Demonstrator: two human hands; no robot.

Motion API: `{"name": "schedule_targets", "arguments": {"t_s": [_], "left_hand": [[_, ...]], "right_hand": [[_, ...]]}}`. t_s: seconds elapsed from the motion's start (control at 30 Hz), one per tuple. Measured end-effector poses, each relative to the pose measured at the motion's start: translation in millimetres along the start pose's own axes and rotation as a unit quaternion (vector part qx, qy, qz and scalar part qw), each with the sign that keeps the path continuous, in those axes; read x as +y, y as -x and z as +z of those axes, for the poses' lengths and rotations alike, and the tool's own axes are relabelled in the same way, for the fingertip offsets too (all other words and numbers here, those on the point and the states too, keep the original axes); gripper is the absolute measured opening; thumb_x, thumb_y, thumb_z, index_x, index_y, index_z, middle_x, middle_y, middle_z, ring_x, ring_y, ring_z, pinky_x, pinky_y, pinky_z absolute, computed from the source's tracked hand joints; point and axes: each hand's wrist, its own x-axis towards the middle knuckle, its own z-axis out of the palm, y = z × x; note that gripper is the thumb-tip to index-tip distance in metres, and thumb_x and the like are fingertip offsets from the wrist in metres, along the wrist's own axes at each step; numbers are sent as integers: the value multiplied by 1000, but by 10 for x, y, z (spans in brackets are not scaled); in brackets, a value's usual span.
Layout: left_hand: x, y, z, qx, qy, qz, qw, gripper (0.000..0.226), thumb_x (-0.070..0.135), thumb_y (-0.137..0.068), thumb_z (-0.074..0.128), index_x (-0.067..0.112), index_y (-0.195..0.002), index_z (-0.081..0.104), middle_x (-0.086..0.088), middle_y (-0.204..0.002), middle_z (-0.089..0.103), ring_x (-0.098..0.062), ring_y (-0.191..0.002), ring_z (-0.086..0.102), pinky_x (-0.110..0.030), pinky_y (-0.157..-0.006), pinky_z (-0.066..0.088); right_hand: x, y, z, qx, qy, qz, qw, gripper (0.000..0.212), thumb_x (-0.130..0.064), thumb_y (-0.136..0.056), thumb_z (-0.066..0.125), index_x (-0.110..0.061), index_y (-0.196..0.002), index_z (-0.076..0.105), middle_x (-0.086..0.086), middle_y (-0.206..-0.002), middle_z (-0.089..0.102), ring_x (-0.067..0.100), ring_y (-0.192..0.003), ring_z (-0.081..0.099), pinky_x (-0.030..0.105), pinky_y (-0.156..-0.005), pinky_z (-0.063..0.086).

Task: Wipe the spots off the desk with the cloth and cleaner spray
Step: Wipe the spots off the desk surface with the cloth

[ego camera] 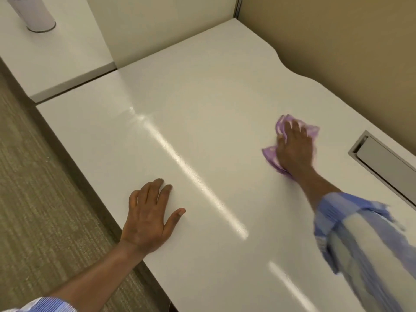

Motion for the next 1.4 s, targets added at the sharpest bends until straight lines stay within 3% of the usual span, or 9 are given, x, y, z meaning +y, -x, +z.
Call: {"name": "schedule_targets", "arguments": {"t_s": [0.07,0.2,0.37,0.43,0.57,0.7,0.8,1.2,1.4], "left_hand": [[-1,2,-1,-2,-1,-2,1000,73,64,-104,25,8,-134,60,-14,-142,53,-35,-126,54,-50,-101,40],[4,0,-15,-7,-4,-4,1000,72,63,-103,28,7,-134,61,-15,-142,54,-37,-125,55,-52,-100,42],[-8,10,-10,-11,-4,-4,1000,71,63,-103,30,8,-135,60,-15,-144,53,-36,-126,55,-51,-101,41],[-6,15,-4,-8,-3,-4,1000,73,64,-104,28,7,-136,60,-15,-145,53,-36,-127,55,-51,-102,41],[8,24,12,17,-4,5,1000,73,63,-104,29,6,-135,63,-17,-144,56,-37,-125,58,-52,-102,42],[-6,33,91,49,-7,13,999,71,63,-105,30,7,-135,61,-16,-145,55,-37,-125,56,-51,-103,39],[-29,36,150,68,-10,21,997,68,63,-104,32,8,-136,58,-15,-145,54,-35,-127,53,-51,-103,38],[-34,44,149,63,-16,4,998,66,63,-104,33,13,-138,58,-12,-147,54,-32,-130,53,-52,-105,42],[-18,24,83,46,-33,4,998,67,62,-104,32,10,-134,62,-14,-144,56,-35,-126,56,-53,-102,43]], "right_hand": [[-610,54,58,-5,14,40,999,55,-33,-107,30,-8,-157,31,20,-165,30,42,-151,27,58,-122,22],[-1487,1026,282,-28,25,-317,948,57,-32,-105,32,-16,-160,30,12,-165,31,37,-154,24,60,-126,14],[-606,1597,197,-123,-38,-497,858,57,-39,-109,30,-20,-163,27,1,-173,19,27,-161,13,49,-131,8],[-155,1118,114,-108,-20,-454,884,56,-38,-109,27,-13,-160,33,5,-170,26,27,-159,21,46,-131,11],[382,11,-6,-24,-33,-142,989,59,-37,-107,31,1,-150,47,23,-158,44,44,-145,44,51,-121,32],[-61,-925,48,6,-12,72,997,58,-35,-105,31,-3,-153,37,25,-159,37,48,-143,38,59,-113,35],[-685,-1378,121,5,-20,97,995,59,-38,-107,32,-6,-156,30,21,-164,30,47,-147,30,59,-119,27],[-3385,-326,354,-66,-12,-377,924,62,-43,-107,32,-21,-164,22,7,-172,19,36,-158,18,50,-127,15],[-2684,249,335,-108,-22,-559,822,55,-38,-109,36,-28,-163,25,-2,-172,18,24,-161,12,42,-130,9]]}}
